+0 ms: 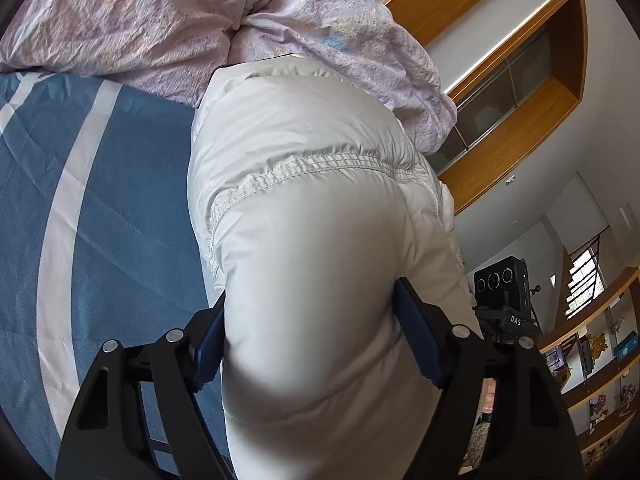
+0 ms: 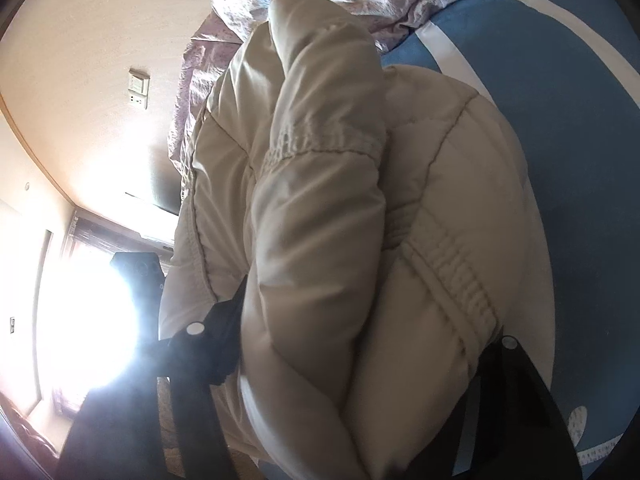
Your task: Fold large clothes
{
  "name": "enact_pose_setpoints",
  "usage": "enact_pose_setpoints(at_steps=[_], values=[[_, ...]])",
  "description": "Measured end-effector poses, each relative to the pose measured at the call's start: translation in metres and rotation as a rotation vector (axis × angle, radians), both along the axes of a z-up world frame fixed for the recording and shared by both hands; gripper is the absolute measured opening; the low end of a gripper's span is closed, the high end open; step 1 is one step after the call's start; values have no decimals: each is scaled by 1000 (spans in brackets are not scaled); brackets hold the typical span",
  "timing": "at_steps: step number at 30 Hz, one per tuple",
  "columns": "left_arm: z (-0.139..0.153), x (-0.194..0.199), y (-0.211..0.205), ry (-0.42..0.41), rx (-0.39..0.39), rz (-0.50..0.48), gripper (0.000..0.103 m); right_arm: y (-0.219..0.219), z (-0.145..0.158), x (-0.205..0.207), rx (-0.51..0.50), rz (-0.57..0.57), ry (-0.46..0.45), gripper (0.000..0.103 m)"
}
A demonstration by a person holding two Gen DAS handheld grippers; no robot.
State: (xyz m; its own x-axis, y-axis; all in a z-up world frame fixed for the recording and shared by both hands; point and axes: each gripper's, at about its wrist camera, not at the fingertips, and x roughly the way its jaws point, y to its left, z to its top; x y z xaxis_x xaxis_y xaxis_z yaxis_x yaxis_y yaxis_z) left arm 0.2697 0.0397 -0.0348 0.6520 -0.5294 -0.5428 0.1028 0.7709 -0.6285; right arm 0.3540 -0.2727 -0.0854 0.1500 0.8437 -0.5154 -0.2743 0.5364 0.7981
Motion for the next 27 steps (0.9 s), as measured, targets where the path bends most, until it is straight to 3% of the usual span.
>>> enact_pose_setpoints(at_steps=[13,22,27], values=[[20,-10,51,-57,37,89,76,51,13,13,10,76,-63,57],[22,-18,92,-60,62,164,76,93,9,26,-4,136,-64,57],[16,-19,110,-48,70,195,76,93,12,46,-35,144,-80,56]])
